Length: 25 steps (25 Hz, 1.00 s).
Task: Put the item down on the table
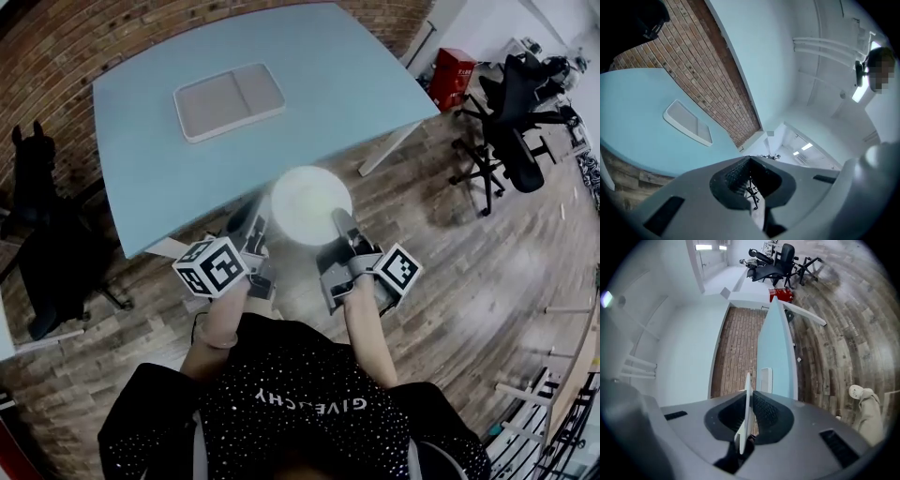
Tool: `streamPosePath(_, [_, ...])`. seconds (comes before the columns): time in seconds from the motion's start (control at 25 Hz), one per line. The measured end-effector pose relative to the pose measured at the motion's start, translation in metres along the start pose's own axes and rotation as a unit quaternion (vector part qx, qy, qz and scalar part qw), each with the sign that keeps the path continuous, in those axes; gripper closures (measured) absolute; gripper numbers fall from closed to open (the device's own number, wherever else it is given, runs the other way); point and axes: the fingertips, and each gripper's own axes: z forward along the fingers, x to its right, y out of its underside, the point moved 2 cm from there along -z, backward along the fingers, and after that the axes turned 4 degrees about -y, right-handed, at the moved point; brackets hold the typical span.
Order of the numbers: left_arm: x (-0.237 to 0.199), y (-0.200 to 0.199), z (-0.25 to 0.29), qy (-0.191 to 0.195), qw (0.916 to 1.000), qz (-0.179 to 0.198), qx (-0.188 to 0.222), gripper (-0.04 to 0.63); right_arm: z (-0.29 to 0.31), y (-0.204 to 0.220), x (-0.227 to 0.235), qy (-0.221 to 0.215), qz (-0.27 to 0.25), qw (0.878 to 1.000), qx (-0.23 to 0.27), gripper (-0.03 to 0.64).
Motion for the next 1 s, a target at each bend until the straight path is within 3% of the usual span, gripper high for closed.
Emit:
streamPosePath(0.32, [-0.059,-0.111,0.131,-0.012,0.9999,-0.006,0.001,0.584,0.174,-0.051,-0.027,0.007,-0.009,1.0,-0.013,0.577])
streamPosePath(0.6, [-0.123,-0.161,0.204,-0.034,0.9993,-0.016,0.002,0.584,0.294,-0.075,-0.013,0.022,-0.011,0.999,-0.038,0.577])
streamPosePath(0.72, [-0.152,-0.173,0.222,-0.049,0.9982,-0.031,0.014,0.584,0.332,-0.081,-0.002,0.026,-0.012,0.998,-0.056,0.578])
streamPosePath(1.0, [-0.223,-0.196,0.211,-0.129,0.9876,-0.054,0.072,0.584,0.409,-0.063,0.039,0.067,-0.034,0.99,-0.118,0.578])
